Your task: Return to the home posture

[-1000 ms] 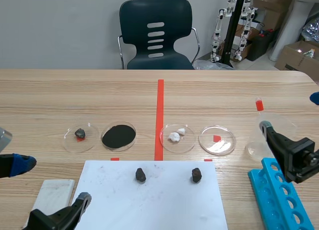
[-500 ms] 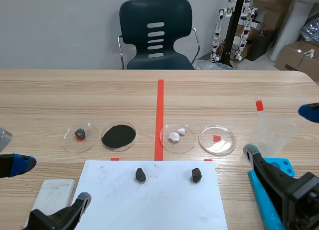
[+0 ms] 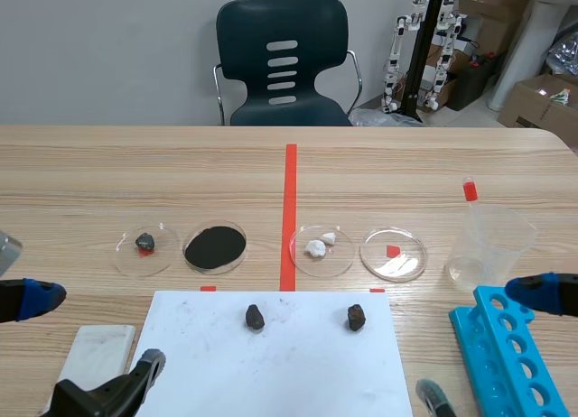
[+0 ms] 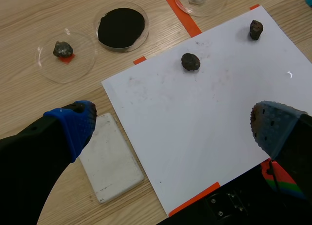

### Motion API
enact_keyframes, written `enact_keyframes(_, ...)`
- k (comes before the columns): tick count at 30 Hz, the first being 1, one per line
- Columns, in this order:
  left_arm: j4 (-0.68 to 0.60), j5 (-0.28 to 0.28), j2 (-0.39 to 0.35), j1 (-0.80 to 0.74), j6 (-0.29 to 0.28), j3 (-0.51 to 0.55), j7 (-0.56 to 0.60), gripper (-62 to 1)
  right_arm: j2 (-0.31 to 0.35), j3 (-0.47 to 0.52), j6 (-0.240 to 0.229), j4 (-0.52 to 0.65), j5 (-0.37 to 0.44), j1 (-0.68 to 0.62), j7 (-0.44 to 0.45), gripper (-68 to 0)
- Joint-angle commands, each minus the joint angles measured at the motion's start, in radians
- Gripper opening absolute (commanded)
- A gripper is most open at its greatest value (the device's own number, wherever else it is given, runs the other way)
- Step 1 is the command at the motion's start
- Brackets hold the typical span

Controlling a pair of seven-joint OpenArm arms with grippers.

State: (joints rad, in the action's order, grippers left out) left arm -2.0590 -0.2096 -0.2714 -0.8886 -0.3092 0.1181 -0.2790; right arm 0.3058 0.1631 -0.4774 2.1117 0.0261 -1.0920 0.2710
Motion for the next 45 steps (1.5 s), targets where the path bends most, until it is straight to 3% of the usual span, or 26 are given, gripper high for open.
enact_keyframes(1, -0.008, -0.006, 0.005, -0.006, 0.0, -0.006, 0.016, 1.4, -0.036, 0.004, 0.002, 0.01, -0.021, 0.005, 0.011, -6.7)
enact_keyframes(6, -0.008, -0.006, 0.005, -0.006, 0.0, -0.006, 0.016, 1.4, -0.083, 0.004, -0.017, 0.01, -0.072, 0.005, 0.011, -6.7)
enact_keyframes(45, -0.008, -0.006, 0.005, -0.006, 0.0, -0.006, 0.016, 1.4, -0.082, 0.004, -0.025, 0.01, -0.072, 0.008, 0.011, -6.7)
